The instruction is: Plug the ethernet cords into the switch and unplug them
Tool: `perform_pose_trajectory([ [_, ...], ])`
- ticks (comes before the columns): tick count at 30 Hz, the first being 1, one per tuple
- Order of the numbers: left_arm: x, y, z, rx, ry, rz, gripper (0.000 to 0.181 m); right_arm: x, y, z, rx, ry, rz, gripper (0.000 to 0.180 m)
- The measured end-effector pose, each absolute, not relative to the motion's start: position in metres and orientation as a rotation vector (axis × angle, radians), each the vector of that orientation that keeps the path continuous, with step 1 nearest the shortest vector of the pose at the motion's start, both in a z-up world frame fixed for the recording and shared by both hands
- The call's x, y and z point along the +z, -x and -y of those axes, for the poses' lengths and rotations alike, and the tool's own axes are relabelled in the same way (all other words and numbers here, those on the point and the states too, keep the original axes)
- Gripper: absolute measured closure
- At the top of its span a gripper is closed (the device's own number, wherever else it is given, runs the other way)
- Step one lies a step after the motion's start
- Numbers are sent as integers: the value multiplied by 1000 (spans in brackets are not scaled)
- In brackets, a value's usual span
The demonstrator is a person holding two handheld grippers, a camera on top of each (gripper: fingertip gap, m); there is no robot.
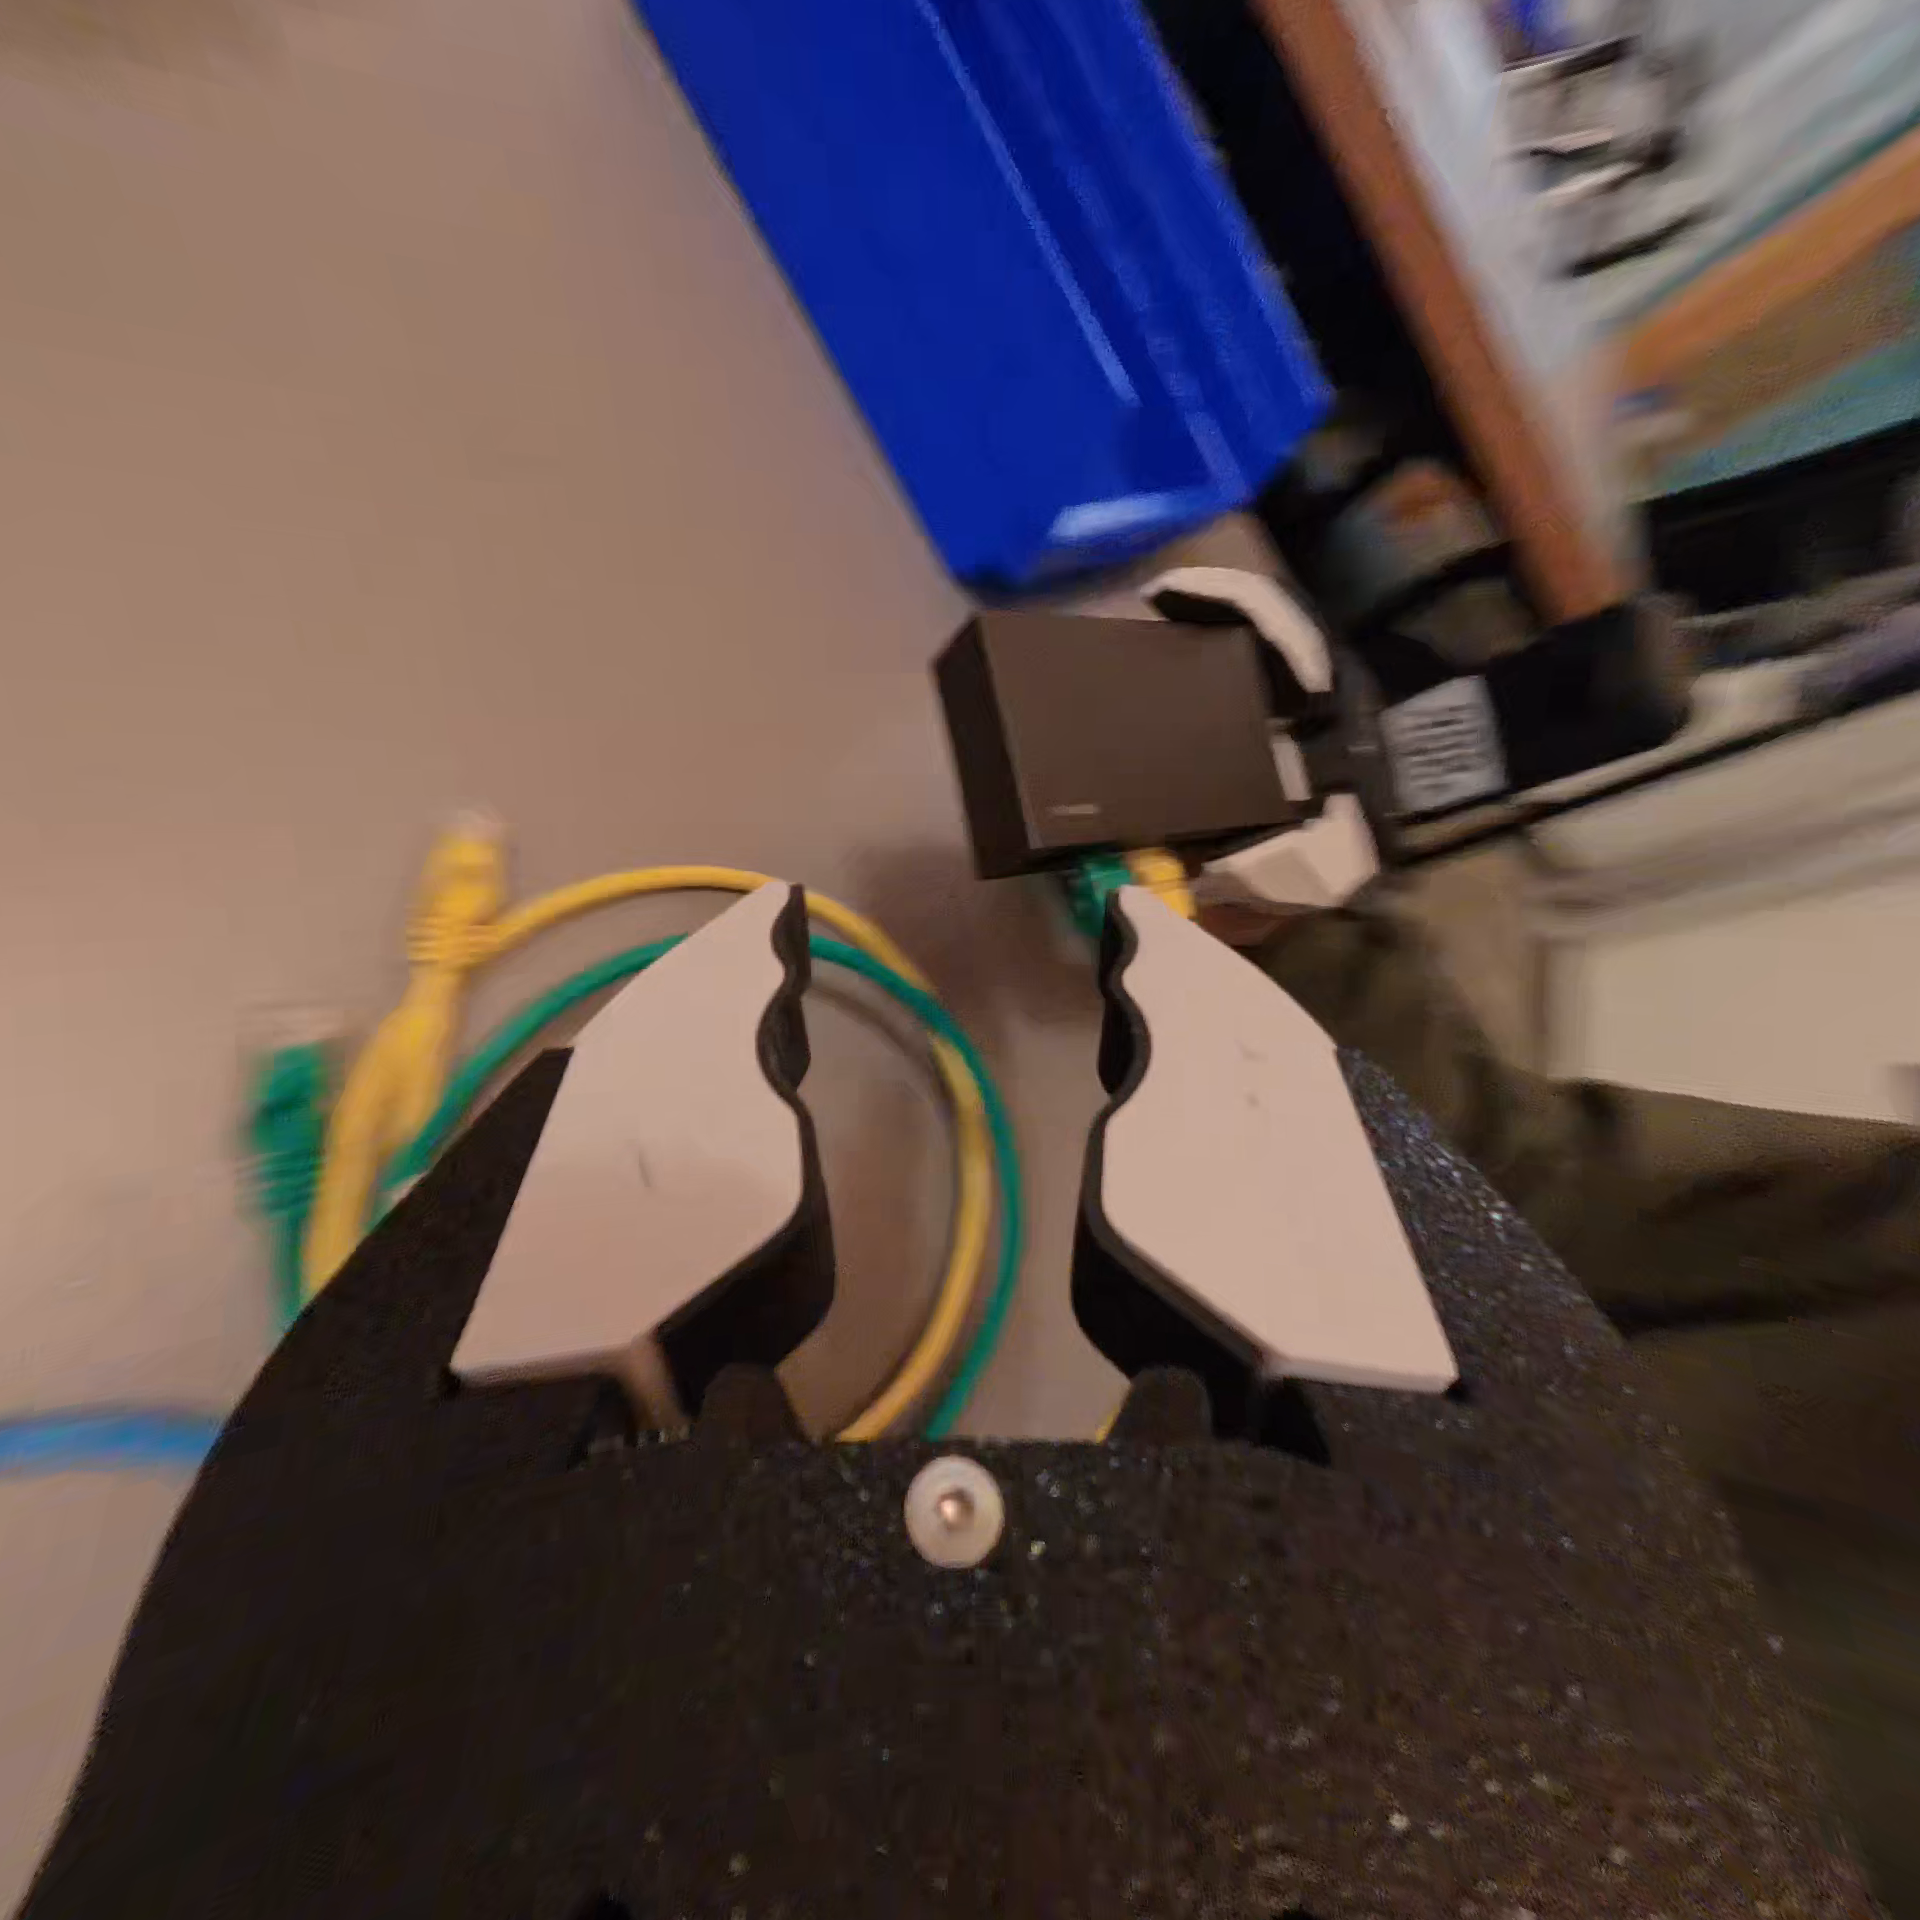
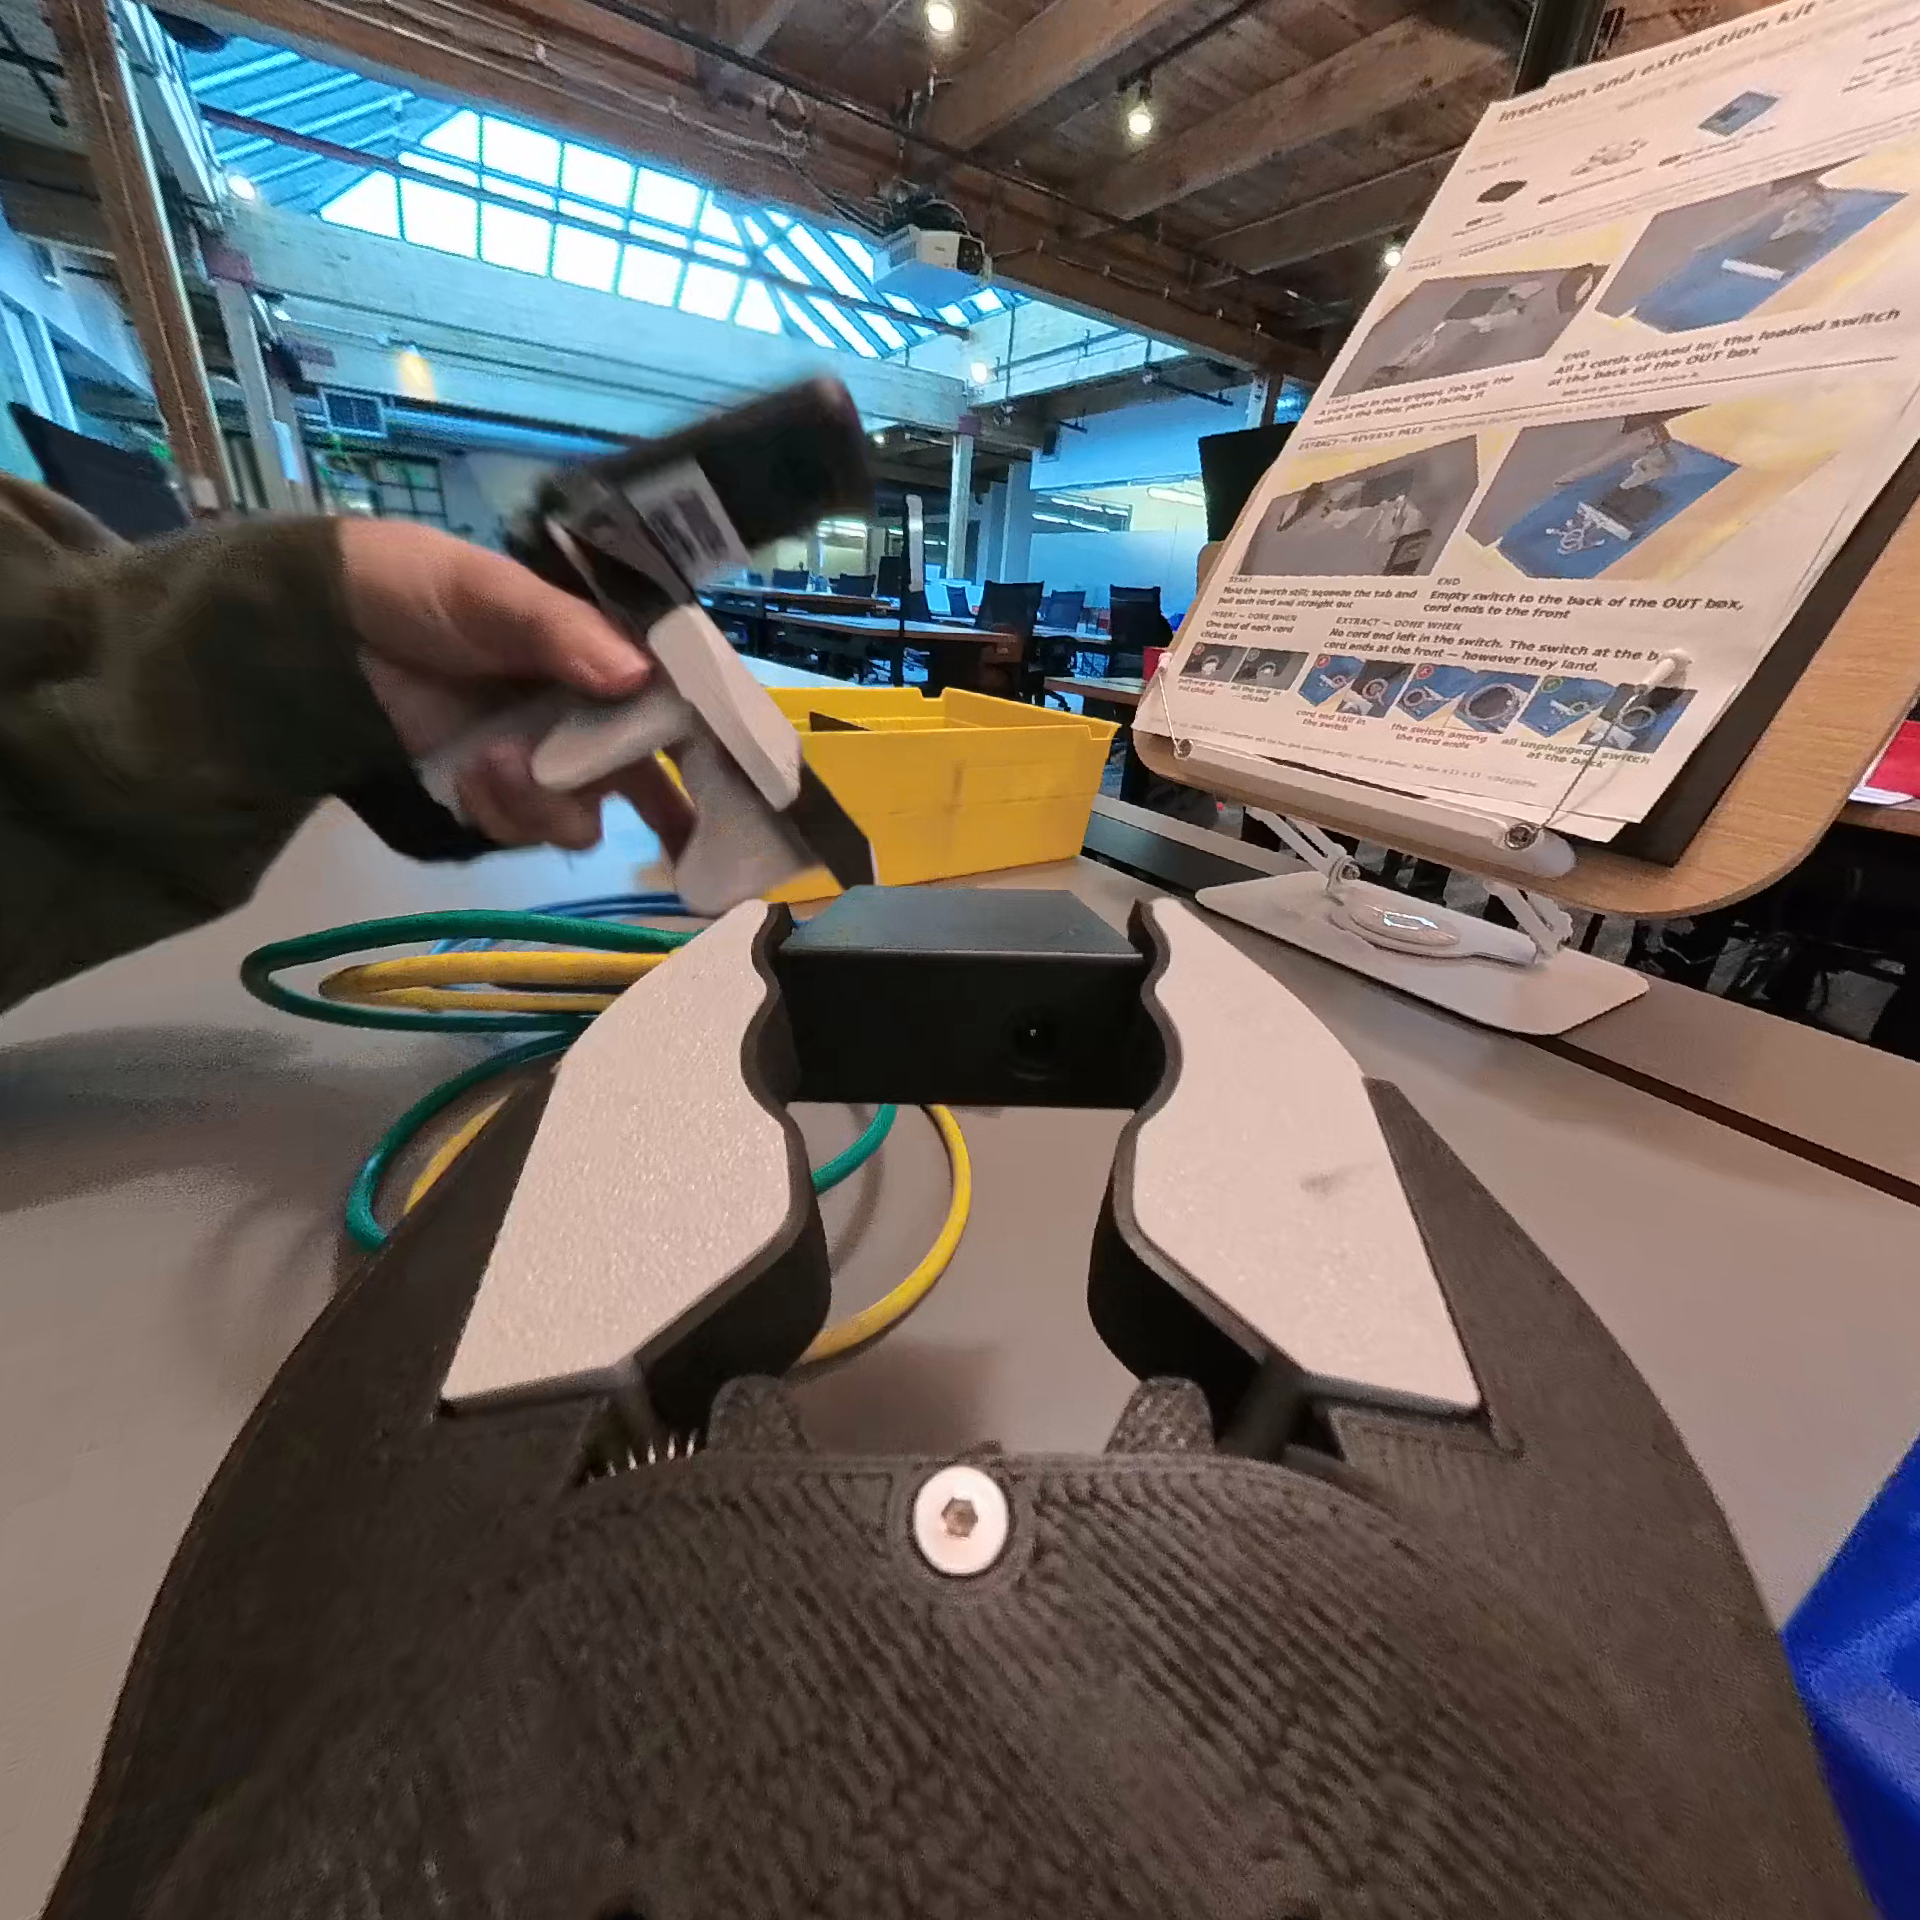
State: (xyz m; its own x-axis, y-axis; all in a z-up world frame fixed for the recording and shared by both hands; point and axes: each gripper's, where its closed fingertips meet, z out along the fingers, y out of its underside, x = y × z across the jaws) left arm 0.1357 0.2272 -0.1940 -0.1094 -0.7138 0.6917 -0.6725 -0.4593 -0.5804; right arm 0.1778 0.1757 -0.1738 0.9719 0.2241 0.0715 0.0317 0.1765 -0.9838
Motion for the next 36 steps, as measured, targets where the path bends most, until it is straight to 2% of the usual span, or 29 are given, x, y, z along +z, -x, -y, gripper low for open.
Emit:
perform_pose_trajectory([
  [1,-199,-140,-221,-1810,2117,-1590,125,-174,-177,-176,138,1387,219,117],
  [3,-203,-148,-211,-2078,2164,-1510,117,-174,-174,-175,145,1384,239,117],
  [7,-206,-155,-182,-2314,2119,-1559,108,-172,-167,-174,186,1368,268,117],
  [10,-187,-159,-171,-2532,2044,-1502,135,-173,-165,-176,185,1371,270,117],
  [11,-186,-161,-173,-2529,2038,-1485,147,-174,-167,-177,189,1382,259,117],
  [20,-184,-152,-184,-2188,2143,-1636,150,-188,-159,-186,144,1500,316,117],
  [26,-180,-155,-181,-2100,2157,-1669,151,-188,-161,-187,111,1507,290,110],
  [34,-179,-152,-184,-2067,2096,-1683,150,-192,-158,-190,67,1533,310,114],
  [36,-175,-151,-184,-2132,2049,-1669,140,-192,-159,-190,85,1532,297,115],
])
